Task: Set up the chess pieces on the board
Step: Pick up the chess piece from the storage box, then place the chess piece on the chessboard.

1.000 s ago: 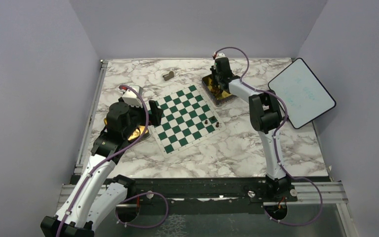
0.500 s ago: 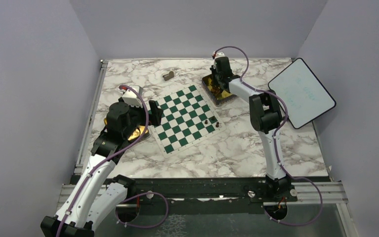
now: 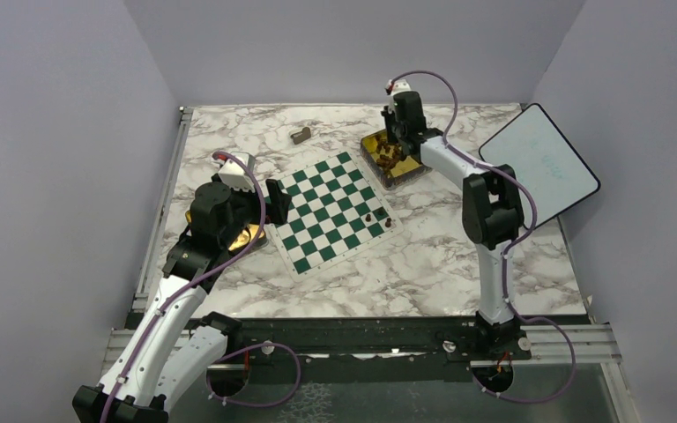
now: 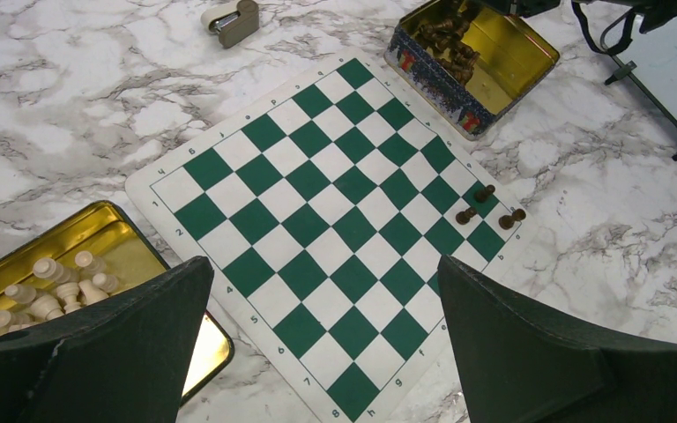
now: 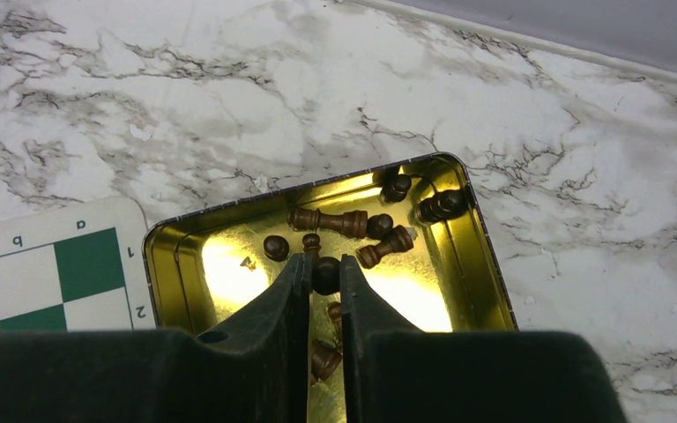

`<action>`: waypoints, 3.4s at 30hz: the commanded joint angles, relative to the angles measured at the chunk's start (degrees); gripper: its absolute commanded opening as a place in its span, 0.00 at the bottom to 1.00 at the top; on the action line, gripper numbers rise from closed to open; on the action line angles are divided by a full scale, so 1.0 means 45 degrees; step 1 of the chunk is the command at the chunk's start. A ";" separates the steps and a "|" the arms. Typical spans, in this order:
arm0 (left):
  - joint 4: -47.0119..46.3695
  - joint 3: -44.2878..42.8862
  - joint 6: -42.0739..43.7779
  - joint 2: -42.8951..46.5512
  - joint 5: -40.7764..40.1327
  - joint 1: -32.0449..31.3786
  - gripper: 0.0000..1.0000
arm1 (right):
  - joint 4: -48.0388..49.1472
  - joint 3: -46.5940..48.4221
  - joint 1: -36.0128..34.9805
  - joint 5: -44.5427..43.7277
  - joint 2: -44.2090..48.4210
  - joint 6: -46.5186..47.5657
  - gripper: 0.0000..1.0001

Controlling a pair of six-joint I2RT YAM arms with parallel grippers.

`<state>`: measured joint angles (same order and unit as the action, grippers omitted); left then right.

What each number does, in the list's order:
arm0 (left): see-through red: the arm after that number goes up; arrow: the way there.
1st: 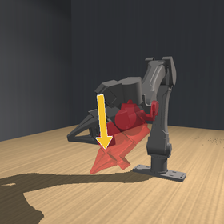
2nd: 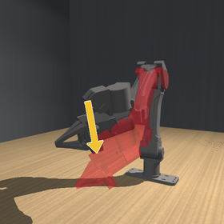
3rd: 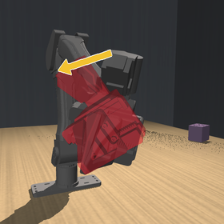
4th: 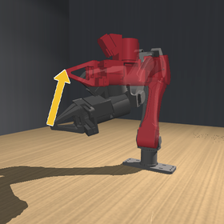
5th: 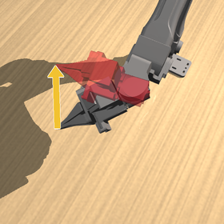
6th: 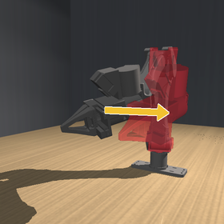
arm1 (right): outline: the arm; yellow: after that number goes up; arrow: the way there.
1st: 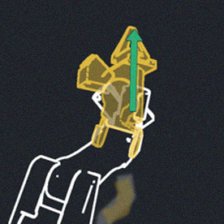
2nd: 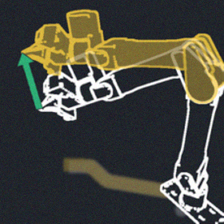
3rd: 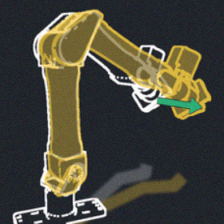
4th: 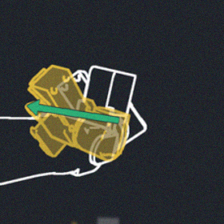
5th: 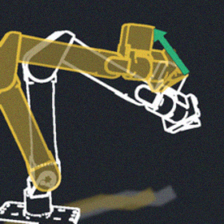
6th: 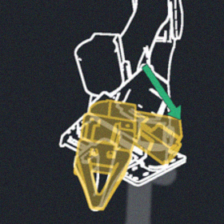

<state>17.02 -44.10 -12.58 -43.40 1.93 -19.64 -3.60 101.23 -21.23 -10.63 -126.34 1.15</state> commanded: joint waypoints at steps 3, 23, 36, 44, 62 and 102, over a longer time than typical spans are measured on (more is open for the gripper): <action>-0.0120 0.0112 0.0061 0.0071 0.0044 -0.0069 0.99 | 0.0392 -0.1509 0.0095 0.0712 0.1591 -0.0584 0.15; -0.0148 0.0131 0.0019 0.0141 0.0171 -0.0088 0.99 | 0.1204 -0.7123 -0.1606 0.1956 0.6820 -0.2576 0.15; -0.0188 0.0131 0.0022 0.0118 0.0227 -0.0109 0.99 | 0.2574 -1.0116 -0.4534 0.1201 0.7733 -0.2877 0.15; -0.0168 0.0122 0.0041 0.0103 0.0144 -0.0109 0.99 | 0.3562 -1.0967 -0.5169 0.0606 0.7268 -0.2787 0.16; -0.0148 0.0130 0.0051 0.0155 0.0083 -0.0109 0.99 | 0.4338 -1.1573 -0.5418 0.0266 0.5974 -0.2450 0.16; -0.0130 0.0112 0.0070 0.0246 0.0083 -0.0109 0.99 | 0.4205 -1.1076 -0.5407 -0.0157 0.5445 -0.2344 0.16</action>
<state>16.99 -44.05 -12.60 -43.22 2.02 -19.90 15.33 49.76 -45.28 -9.32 -101.32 -10.37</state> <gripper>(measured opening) 0.990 0.173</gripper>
